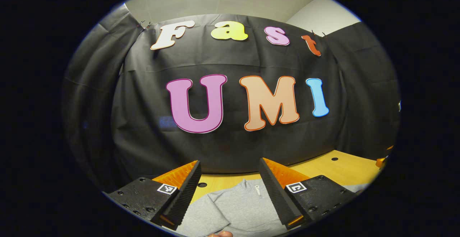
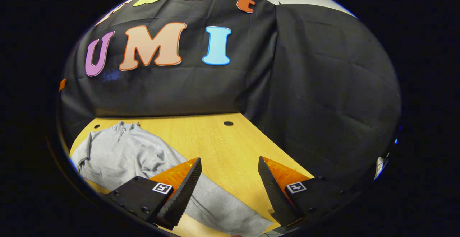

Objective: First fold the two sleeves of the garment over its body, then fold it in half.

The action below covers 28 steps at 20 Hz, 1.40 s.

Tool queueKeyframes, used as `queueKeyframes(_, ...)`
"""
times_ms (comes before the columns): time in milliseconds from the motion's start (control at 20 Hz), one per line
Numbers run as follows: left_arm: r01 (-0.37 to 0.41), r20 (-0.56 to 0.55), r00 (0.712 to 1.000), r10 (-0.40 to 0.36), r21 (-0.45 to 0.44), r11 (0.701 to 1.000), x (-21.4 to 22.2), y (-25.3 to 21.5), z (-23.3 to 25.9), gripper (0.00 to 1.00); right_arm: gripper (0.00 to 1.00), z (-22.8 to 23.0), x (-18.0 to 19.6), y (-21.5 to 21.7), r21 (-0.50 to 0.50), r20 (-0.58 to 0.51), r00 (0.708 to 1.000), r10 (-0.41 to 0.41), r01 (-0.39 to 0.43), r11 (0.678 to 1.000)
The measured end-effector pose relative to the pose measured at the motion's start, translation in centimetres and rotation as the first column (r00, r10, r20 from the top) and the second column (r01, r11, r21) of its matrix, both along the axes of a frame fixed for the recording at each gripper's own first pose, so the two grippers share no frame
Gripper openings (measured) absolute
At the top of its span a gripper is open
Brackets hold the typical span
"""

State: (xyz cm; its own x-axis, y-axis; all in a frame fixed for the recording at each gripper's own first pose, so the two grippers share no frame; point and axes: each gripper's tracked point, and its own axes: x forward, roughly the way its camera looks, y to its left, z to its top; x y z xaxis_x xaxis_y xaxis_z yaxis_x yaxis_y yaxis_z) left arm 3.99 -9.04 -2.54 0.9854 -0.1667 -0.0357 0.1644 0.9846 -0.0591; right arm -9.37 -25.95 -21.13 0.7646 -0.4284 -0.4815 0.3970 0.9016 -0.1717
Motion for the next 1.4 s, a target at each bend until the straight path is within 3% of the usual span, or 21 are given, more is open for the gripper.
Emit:
queueKeyframes(150, 0.023, 0.009, 1.000, -0.023, 0.005, 1.000, 0.0, -1.1, 0.4, 0.94, 0.99, -2.2, -3.0, -2.1, -0.011, -0.071, 0.997, -0.016, 0.015, 1.000)
queueKeyframes(250, 0.038, 0.007, 0.999, -0.038, 0.006, 0.999, -0.1, -1.9, 0.4, 0.94, 0.99, -4.4, -5.0, -2.8, 0.034, -0.136, 0.991, -0.008, 0.012, 0.999)
queueKeyframes(550, 0.058, 0.003, 0.998, -0.058, 0.021, 0.998, -0.5, -3.4, 0.4, 0.94, 1.00, -9.7, -10.7, -2.8, 0.129, -0.317, 0.948, 0.016, 0.026, 0.991)
queueKeyframes(1150, 0.062, 0.000, 0.998, -0.062, 0.055, 0.997, -1.7, -5.3, 0.6, 0.94, 1.00, -15.1, -15.2, -1.1, 0.251, -0.484, 0.864, 0.135, -0.010, 0.968)
queueKeyframes(1250, 0.058, 0.004, 0.998, -0.059, 0.071, 0.996, -1.9, -5.6, 0.8, 0.94, 1.00, -15.5, -15.1, -0.8, 0.284, -0.485, 0.862, 0.145, -0.002, 0.959)
queueKeyframes(1350, 0.054, 0.004, 0.998, -0.055, 0.083, 0.995, -1.8, -6.0, 0.8, 0.94, 0.92, -15.5, -15.1, -1.1, 0.292, -0.488, 0.857, 0.164, -0.017, 0.956)
queueKeyframes(1400, 0.053, 0.003, 0.999, -0.054, 0.082, 0.995, -1.9, -6.3, 1.0, 0.94, 0.80, -15.5, -15.2, -1.2, 0.299, -0.487, 0.856, 0.172, -0.022, 0.954)
